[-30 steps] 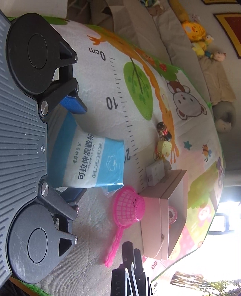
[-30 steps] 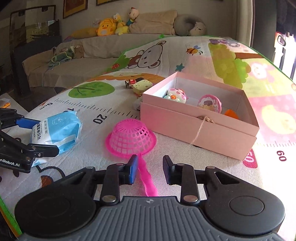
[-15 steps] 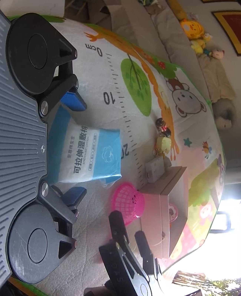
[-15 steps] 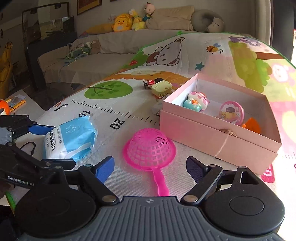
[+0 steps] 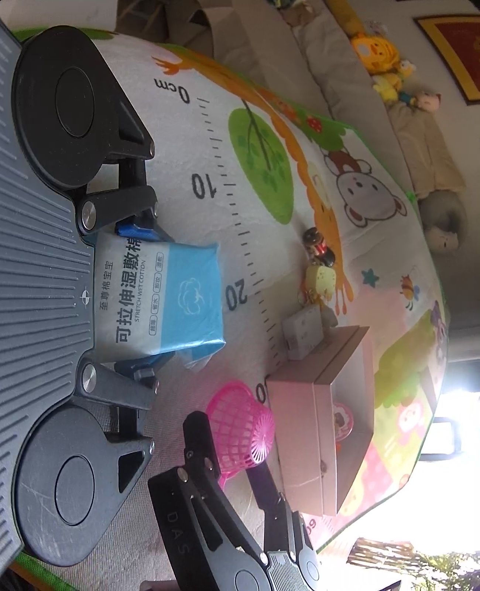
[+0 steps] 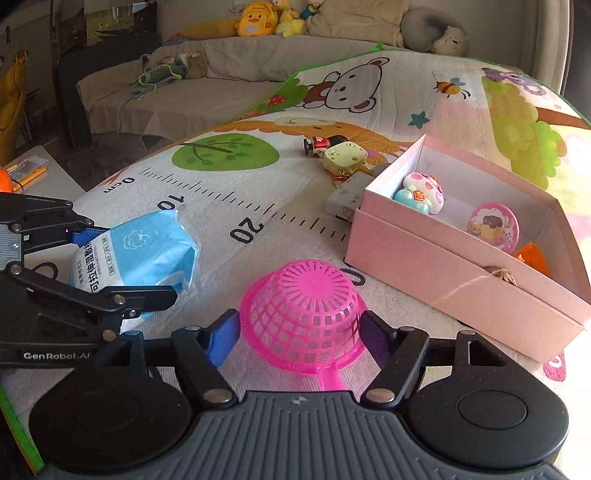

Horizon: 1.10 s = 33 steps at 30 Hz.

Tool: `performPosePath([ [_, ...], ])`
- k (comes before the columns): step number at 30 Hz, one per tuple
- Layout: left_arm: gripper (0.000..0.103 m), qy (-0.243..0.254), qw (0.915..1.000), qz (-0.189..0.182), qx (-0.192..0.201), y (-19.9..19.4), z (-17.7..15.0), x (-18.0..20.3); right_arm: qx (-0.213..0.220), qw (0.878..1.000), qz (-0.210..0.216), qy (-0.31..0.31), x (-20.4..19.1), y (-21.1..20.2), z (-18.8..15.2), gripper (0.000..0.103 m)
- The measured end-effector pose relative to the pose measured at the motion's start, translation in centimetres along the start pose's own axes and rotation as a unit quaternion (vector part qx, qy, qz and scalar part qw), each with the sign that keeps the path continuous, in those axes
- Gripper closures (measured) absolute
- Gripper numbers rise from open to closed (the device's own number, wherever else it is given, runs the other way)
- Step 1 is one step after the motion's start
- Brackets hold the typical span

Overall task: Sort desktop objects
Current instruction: 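Lower the strainer into the pink box with the right gripper while the left gripper drops the wet-wipe pack in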

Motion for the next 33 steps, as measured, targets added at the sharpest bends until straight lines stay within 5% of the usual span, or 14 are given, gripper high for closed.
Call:
performPosePath([
  [10,0.045,0.015,0.9987,-0.025,0.043,-3.3,1.9,1.7,0.021,0.999,-0.015,0.019,1.2,-7.8,-2.1,0.031],
  [21,0.045,0.034,0.9903,-0.015,0.134,-7.8,11.8,3.1,0.160,0.984,-0.056,0.055,7.9,-18.5,6.9,0.031],
  [33,0.045,0.026,0.9932,-0.057,0.098,0.2,21.9,7.5,0.177,0.974,-0.086,0.115,17.2,-16.8,13.0,0.031],
])
Point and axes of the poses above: each gripper's, at about its wrist camera, not at the fingertips, and y roughly the way its jaws point, x to its right, z to its top, the point moved 8 cm from there along y, roughly the way its jaws point, and after that the axes turned 13 degrees about -x, right-handed, at the moved point
